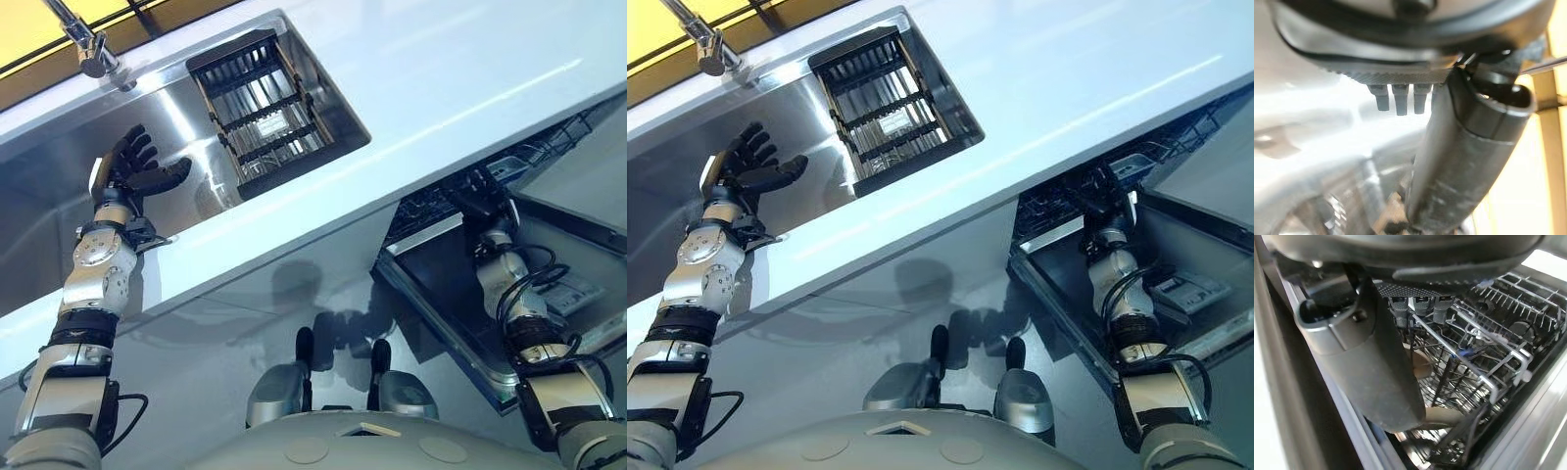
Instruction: Pick up plates and place into dishwasher.
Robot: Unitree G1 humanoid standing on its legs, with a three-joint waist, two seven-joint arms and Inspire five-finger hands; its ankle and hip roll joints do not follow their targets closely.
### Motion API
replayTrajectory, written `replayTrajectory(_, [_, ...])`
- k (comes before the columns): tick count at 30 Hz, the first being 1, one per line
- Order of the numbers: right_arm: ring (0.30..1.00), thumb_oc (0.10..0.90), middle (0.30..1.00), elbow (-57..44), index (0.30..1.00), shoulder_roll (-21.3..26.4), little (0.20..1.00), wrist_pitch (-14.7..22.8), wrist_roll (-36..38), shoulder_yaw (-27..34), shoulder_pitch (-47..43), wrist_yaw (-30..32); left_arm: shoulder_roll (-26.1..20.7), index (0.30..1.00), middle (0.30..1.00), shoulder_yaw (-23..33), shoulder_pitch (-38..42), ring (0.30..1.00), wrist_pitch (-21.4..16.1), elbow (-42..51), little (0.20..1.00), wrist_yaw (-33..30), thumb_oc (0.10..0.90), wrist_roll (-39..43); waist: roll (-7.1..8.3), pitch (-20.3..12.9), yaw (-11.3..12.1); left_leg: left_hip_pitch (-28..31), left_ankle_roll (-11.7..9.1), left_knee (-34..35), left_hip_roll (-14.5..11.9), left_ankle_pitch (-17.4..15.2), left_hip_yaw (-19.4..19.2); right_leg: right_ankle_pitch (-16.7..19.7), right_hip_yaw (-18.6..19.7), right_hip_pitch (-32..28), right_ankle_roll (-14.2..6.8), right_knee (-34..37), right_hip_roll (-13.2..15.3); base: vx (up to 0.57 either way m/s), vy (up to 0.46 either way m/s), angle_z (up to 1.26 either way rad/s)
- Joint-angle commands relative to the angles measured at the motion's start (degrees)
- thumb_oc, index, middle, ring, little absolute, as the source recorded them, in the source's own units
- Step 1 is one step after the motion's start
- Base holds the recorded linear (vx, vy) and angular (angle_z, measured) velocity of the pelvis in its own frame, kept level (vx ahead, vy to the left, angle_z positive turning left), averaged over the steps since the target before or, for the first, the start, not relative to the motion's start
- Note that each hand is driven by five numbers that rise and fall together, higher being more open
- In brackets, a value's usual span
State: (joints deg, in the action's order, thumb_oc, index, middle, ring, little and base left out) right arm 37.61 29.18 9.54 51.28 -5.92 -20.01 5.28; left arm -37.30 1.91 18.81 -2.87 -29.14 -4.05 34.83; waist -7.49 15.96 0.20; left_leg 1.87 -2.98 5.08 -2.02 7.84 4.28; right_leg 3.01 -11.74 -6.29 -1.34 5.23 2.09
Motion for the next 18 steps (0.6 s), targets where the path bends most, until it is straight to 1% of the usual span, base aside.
replayTrajectory(1, [0.900, 0.800, 0.900, -18.1, 0.900, -4.3, 0.900, 10.8, -9.9, -5.7, -19.6, -5.8, -3.4, 0.900, 0.900, -0.1, 6.3, 0.900, -6.9, 1.8, 0.900, 0.5, 0.800, -0.6, 2.85, -4.7, 2.0, 1.0, 2.6, -5.0, 5.2, -7.7, -2.3, -7.3, 2.2, 2.0, 1.1, -7.9, -2.7, 0.01, 0.012, 0.08])
replayTrajectory(3, [0.900, 0.800, 0.900, -18.5, 0.900, -4.2, 0.900, 10.3, -11.3, -4.7, -17.2, -3.5, -3.2, 0.900, 0.900, 0.3, 5.4, 0.900, -6.8, 2.6, 0.900, 0.3, 0.800, -0.6, 2.96, -4.7, 1.6, 1.2, 2.7, -4.8, 5.1, -7.8, -2.5, -7.3, 2.5, 2.0, 1.0, -8.0, -2.8, 0.00, 0.007, 0.02])
replayTrajectory(5, [0.900, 0.800, 0.900, -17.8, 0.900, -3.7, 0.900, 8.8, -13.6, -1.8, -11.4, -0.6, -2.6, 0.900, 0.900, 1.9, 3.0, 0.900, -7.3, 4.4, 0.900, 0.3, 0.800, -1.0, 3.08, -4.9, 0.8, 1.8, 2.8, -4.3, 5.1, -7.9, -3.0, -7.2, 2.9, 2.0, 0.8, -7.9, -2.8, 0.01, 0.039, 0.02])
replayTrajectory(6, [0.900, 0.800, 0.900, -17.8, 0.900, -3.4, 0.900, 8.8, -14.0, -0.6, -9.0, 0.1, -2.3, 0.900, 0.900, 2.6, 1.9, 0.900, -7.5, 5.4, 0.900, 0.0, 0.800, -1.5, 3.16, -4.9, 0.4, 2.0, 2.9, -4.1, 5.0, -7.9, -3.3, -7.2, 3.1, 2.0, 0.7, -7.8, -2.8, 0.00, 0.043, 0.04])
replayTrajectory(7, [0.900, 0.800, 0.900, -17.7, 0.900, -3.1, 0.900, 7.2, -15.1, 0.5, -6.8, 1.9, -2.0, 0.900, 0.900, 3.1, 0.8, 0.900, -7.7, 6.5, 0.900, -0.3, 0.800, -2.0, 3.18, -5.0, 0.1, 2.2, 3.0, -3.9, 5.0, -8.0, -3.5, -7.2, 3.3, 1.9, 0.6, -7.8, -2.8, -0.02, 0.047, 0.07])
replayTrajectory(8, [0.900, 0.800, 0.900, -17.6, 0.900, -2.2, 0.900, 6.5, -15.8, 2.3, -3.2, 2.3, -2.0, 0.900, 0.900, 4.2, -0.7, 0.900, -7.6, 8.0, 0.900, -0.5, 0.800, -2.2, 3.29, -5.0, -0.4, 2.5, 3.0, -3.6, 4.9, -8.0, -3.9, -7.1, 3.6, 1.9, 0.5, -7.7, -2.9, -0.01, 0.036, 0.10])
replayTrajectory(9, [0.900, 0.800, 0.900, -17.6, 0.900, -2.0, 0.900, 6.8, -15.6, 2.6, -2.4, 2.3, -1.9, 0.900, 0.900, 4.5, -1.2, 0.900, -7.5, 8.5, 0.900, -0.5, 0.800, -2.3, 3.29, -5.1, -0.4, 2.6, 3.1, -3.4, 4.9, -8.0, -4.0, -7.1, 3.7, 1.9, 0.5, -7.6, -2.9, -0.02, 0.040, 0.12])
replayTrajectory(10, [0.900, 0.800, 0.900, -18.3, 0.900, -1.4, 0.900, 7.1, -15.2, 4.6, 1.4, 2.2, -1.7, 0.900, 0.900, 5.7, -3.0, 0.900, -7.8, 10.2, 0.900, -1.0, 0.800, -3.0, 3.41, -5.0, -1.1, 2.9, 3.2, -3.0, 4.8, -7.9, -4.4, -7.0, 4.0, 2.0, 0.3, -7.5, -3.0, -0.01, 0.030, 0.08])
replayTrajectory(12, [0.900, 0.800, 0.900, -19.1, 0.900, -1.0, 0.900, 7.1, -15.8, 7.2, 5.2, 2.4, -1.6, 0.900, 0.900, 7.2, -5.0, 0.900, -7.7, 12.1, 0.900, -1.1, 0.800, -3.2, 3.56, -5.0, -1.7, 3.2, 3.3, -2.6, 4.7, -7.9, -4.9, -6.9, 4.5, 2.0, 0.2, -7.4, -3.2, -0.02, 0.027, -0.01])
replayTrajectory(14, [0.900, 0.800, 0.900, -20.2, 0.900, -0.3, 0.900, 6.8, -14.7, 10.8, 9.7, 2.5, -1.3, 0.900, 0.900, 9.0, -7.2, 0.900, -8.0, 13.5, 0.900, -1.1, 0.800, -3.7, 3.73, -5.1, -2.7, 3.7, 3.4, -2.0, 4.5, -8.0, -5.9, -6.9, 5.1, 2.0, -0.1, -7.2, -3.4, -0.02, 0.022, -0.15])
replayTrajectory(16, [0.900, 0.800, 0.900, -21.2, 0.900, -0.7, 0.900, 7.0, -15.0, 14.2, 13.7, 3.3, -1.0, 0.900, 0.900, 11.1, -9.0, 0.900, -7.9, 14.4, 0.900, -1.1, 0.800, -4.0, 3.92, -5.1, -3.8, 4.3, 3.6, -1.4, 4.4, -8.2, -6.7, -7.0, 5.6, 2.0, -0.4, -7.3, -3.5, -0.03, 0.017, -0.25])
replayTrajectory(17, [0.900, 0.800, 0.900, -21.4, 0.900, -0.8, 0.900, 7.1, -15.0, 15.0, 14.6, 3.1, -1.0, 0.900, 0.900, 11.6, -9.2, 0.900, -8.0, 14.3, 0.900, -1.2, 0.800, -4.0, 3.94, -5.2, -4.2, 4.4, 3.6, -1.2, 4.4, -8.2, -6.9, -7.0, 5.7, 2.1, -0.5, -7.3, -3.5, -0.06, 0.020, -0.27])
replayTrajectory(18, [0.900, 0.800, 0.900, -21.7, 0.900, -1.2, 0.900, 6.8, -15.3, 17.5, 17.2, 3.5, -1.1, 0.900, 0.900, 13.1, -9.5, 0.900, -7.7, 14.0, 0.900, -1.3, 0.800, -3.7, 4.08, -5.3, -5.3, 4.6, 3.7, -1.0, 4.3, -8.3, -7.7, -7.1, 6.1, 2.3, -0.7, -7.6, -3.6, -0.06, 0.015, -0.19])
